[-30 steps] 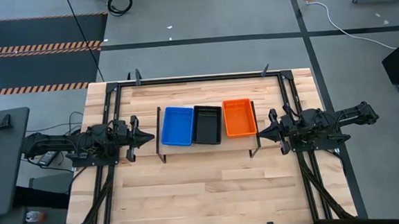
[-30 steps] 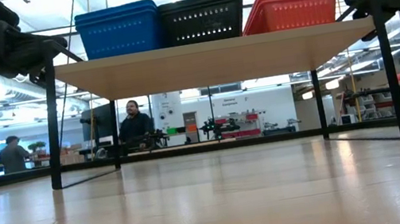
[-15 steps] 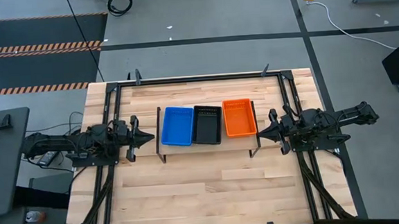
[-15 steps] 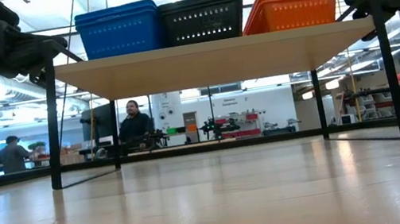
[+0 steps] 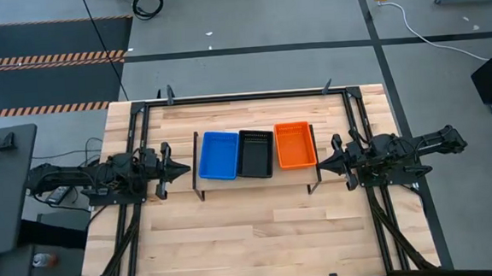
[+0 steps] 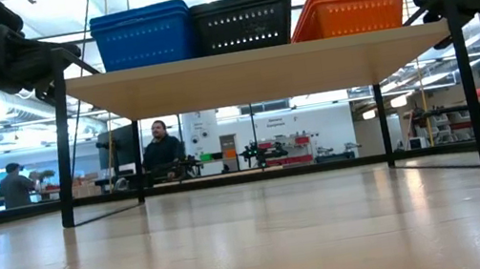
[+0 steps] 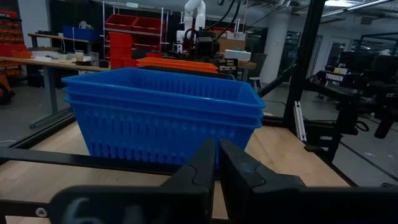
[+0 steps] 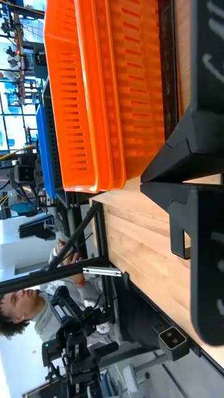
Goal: Stack baskets on shelf by color
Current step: Return to Home Position
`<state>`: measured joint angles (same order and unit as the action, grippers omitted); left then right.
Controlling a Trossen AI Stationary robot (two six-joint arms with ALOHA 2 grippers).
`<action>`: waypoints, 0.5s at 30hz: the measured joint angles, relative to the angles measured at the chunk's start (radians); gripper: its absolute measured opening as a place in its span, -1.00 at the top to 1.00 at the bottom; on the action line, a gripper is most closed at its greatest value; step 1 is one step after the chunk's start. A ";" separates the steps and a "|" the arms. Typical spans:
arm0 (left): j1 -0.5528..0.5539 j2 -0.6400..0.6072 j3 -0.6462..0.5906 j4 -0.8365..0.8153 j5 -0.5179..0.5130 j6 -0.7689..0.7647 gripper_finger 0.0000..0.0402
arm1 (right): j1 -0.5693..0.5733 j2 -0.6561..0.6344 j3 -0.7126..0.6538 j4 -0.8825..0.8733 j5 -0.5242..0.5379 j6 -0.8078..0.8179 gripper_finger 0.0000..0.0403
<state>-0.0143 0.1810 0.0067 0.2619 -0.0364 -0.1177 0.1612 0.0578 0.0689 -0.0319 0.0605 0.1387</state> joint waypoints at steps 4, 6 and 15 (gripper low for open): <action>0.000 0.000 0.000 0.000 0.000 0.000 0.87 | 0.000 0.000 0.000 0.000 0.000 0.000 0.92; 0.000 0.000 0.000 0.000 0.000 0.000 0.86 | 0.000 0.000 0.000 0.000 0.000 0.000 0.92; 0.000 0.000 0.000 0.000 0.000 0.000 0.85 | 0.000 0.000 0.000 0.000 0.000 0.000 0.92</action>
<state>-0.0143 0.1810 0.0067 0.2619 -0.0364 -0.1177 0.1612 0.0578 0.0689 -0.0319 0.0605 0.1387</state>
